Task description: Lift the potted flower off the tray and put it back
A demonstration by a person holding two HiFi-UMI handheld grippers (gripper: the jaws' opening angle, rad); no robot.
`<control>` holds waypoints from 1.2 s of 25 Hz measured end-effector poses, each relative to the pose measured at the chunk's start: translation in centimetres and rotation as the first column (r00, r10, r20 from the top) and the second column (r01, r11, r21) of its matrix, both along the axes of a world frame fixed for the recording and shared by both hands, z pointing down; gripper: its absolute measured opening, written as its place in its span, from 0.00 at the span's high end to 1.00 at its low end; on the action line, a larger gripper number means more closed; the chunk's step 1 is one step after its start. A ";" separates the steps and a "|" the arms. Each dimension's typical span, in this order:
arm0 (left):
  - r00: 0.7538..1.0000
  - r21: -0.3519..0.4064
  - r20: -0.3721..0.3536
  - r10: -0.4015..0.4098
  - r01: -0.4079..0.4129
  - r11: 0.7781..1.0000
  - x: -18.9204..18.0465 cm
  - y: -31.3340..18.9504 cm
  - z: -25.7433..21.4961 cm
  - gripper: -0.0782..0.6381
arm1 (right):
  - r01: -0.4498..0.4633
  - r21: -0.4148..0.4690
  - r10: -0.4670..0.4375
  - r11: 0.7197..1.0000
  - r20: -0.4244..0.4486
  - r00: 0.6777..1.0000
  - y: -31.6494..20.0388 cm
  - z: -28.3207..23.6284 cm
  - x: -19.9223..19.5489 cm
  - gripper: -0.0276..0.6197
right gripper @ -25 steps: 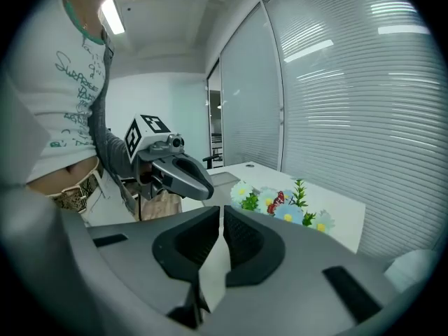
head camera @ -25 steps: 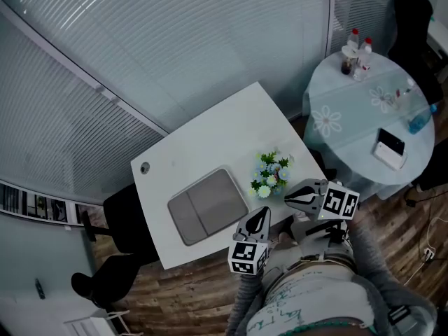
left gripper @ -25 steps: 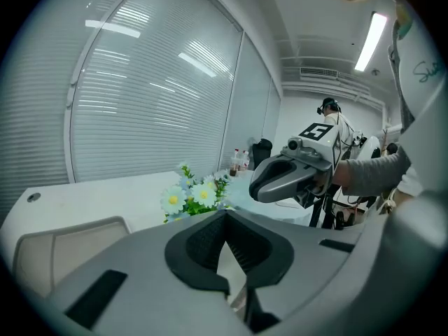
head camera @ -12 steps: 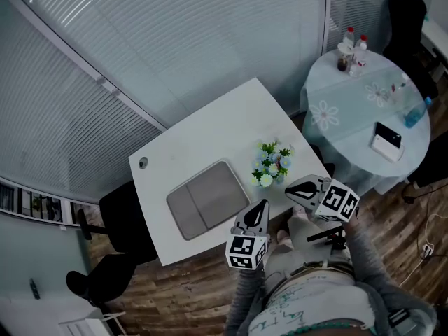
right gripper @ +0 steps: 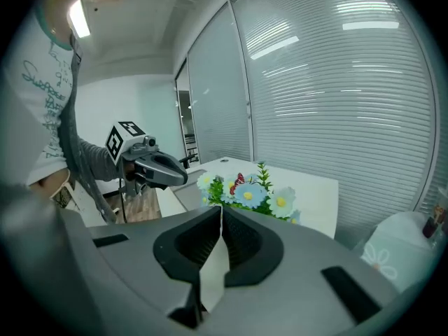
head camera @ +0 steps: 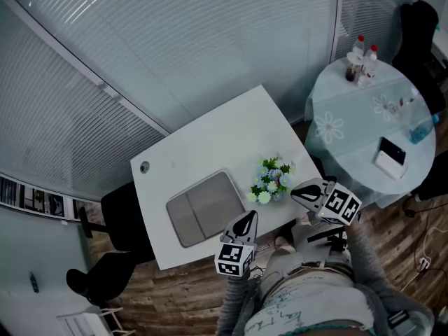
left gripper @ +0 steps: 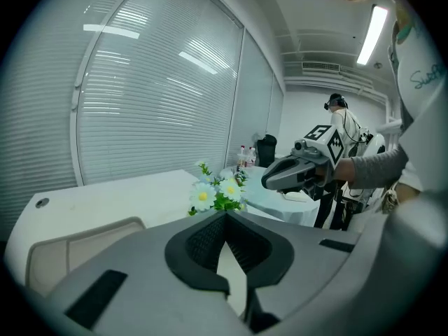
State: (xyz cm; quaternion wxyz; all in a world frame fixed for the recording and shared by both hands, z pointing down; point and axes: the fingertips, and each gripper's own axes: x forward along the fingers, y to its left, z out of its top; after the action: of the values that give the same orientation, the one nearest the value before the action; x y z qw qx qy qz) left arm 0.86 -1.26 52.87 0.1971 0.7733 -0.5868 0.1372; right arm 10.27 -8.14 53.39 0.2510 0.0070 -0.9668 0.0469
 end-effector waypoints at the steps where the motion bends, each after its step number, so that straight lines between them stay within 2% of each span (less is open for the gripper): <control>1: 1.000 -0.007 0.005 -0.002 0.002 1.000 -0.3 -0.1 0.2 0.88 | 0.011 -0.003 -0.011 1.000 -0.006 1.000 -0.5 0.2 0.1 0.92; 11: 0.996 -0.080 0.070 -0.057 0.063 0.995 -1.7 -1.9 2.2 0.88 | 0.090 -0.037 -0.091 0.995 -0.044 0.995 -5.0 2.4 0.8 0.92; 20: 0.989 -0.128 0.099 -0.109 0.122 0.984 -2.3 -1.9 3.9 0.88 | 0.209 -0.060 -0.214 0.976 -0.086 0.973 -5.7 4.8 0.6 0.92; 25: 0.989 -0.133 0.128 -0.078 0.095 0.987 -3.5 -2.2 3.9 0.88 | 0.233 -0.061 -0.239 0.971 -0.118 0.964 -5.7 5.8 0.3 0.92; 30: 0.992 -0.131 0.129 -0.008 0.025 0.991 -4.9 -3.7 3.9 0.88 | 0.196 -0.082 -0.206 0.977 -0.144 0.968 -6.2 6.5 -0.1 0.92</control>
State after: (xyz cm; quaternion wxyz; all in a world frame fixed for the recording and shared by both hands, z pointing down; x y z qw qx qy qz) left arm -4.07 -4.98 56.75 0.2110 0.7431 -0.5943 0.2237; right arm 10.13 -14.35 59.89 0.3271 -0.0958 -0.9386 0.0530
